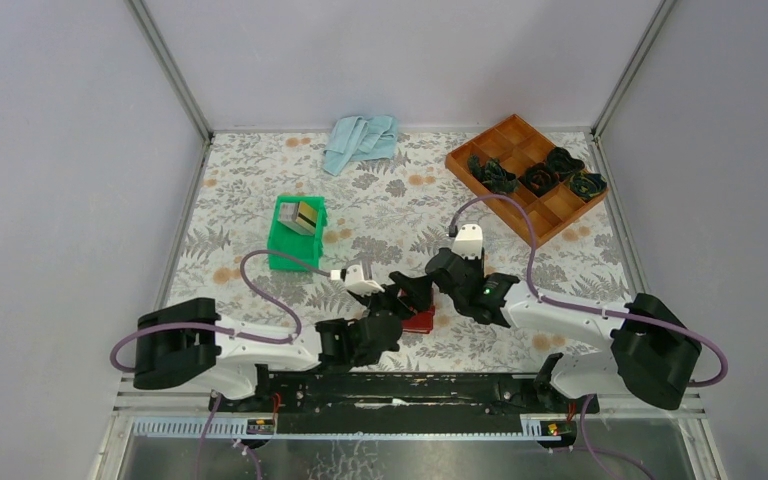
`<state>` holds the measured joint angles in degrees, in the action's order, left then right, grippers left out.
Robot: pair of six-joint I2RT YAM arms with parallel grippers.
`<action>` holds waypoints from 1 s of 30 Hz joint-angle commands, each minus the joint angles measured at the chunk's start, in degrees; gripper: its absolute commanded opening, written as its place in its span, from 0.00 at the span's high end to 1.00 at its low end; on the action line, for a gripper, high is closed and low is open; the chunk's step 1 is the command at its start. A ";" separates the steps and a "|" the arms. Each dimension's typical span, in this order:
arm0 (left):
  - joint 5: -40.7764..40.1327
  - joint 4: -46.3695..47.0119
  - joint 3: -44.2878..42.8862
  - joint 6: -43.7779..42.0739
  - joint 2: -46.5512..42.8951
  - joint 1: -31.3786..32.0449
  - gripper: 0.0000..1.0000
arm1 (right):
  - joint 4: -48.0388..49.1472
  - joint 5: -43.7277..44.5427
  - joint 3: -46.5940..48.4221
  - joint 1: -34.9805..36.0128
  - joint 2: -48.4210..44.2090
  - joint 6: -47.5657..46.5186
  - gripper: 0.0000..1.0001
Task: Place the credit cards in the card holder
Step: Close the card holder at the center of the board, then reset both arms
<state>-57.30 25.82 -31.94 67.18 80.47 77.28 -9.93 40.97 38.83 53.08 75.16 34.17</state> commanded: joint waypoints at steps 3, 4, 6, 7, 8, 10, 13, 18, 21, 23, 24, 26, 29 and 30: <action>-3.14 5.19 -0.56 -20.00 -3.17 1.38 0.03 | 0.74 -1.04 2.38 -0.29 -3.34 -1.65 0.46; -2.98 5.39 -0.77 -21.51 -3.40 1.46 0.02 | 0.40 -0.98 2.63 -0.28 -3.68 -1.80 0.44; -2.74 5.17 -1.01 -24.14 -3.83 1.47 0.02 | -0.52 -0.47 3.10 -0.30 -4.01 -2.37 0.38; -2.99 4.18 -0.88 -24.57 -4.31 1.47 0.02 | -0.95 -0.49 3.23 -0.32 -4.23 -2.56 0.35; -3.26 2.60 -0.53 -24.63 -4.72 1.45 0.02 | -1.18 -0.89 3.22 -0.29 -4.49 -2.80 0.33; -4.40 -1.14 1.11 -23.27 -6.28 1.47 0.02 | -1.21 -1.41 2.55 -0.30 -5.17 -2.77 0.31; -6.53 -7.63 4.63 -17.55 -9.36 1.44 0.02 | -0.26 -3.06 0.64 -0.33 -6.75 -2.83 0.22; -8.99 -15.99 7.65 -12.91 -14.00 1.47 0.00 | 0.91 -3.63 -1.71 -0.34 -10.52 -3.80 0.01; -9.83 -22.01 5.83 -13.13 -14.62 1.47 0.00 | -2.39 -2.55 0.27 -0.32 -11.44 -2.38 0.01; -10.55 -26.33 4.09 -12.60 -14.66 1.49 0.00 | -5.35 -1.80 1.63 -0.34 -12.09 -0.79 0.01; -10.93 -28.10 3.44 -12.52 -14.86 1.48 0.00 | -6.40 -1.33 2.02 -0.35 -12.58 -0.40 0.01; -11.16 -30.73 2.80 -12.32 -15.79 1.47 0.00 | -7.88 -0.46 2.06 -0.28 -13.99 0.14 0.01; -10.10 -31.02 3.50 -13.30 -18.79 1.44 0.00 | -8.61 -0.57 0.72 -0.28 -16.96 0.51 0.01; -9.67 -31.19 3.62 -13.84 -19.81 1.45 0.00 | -8.27 -0.60 -0.10 -0.34 -17.96 0.61 0.01</action>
<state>-64.07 -0.49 -27.49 54.39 64.29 78.39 -16.40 38.37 38.20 53.08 61.30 33.30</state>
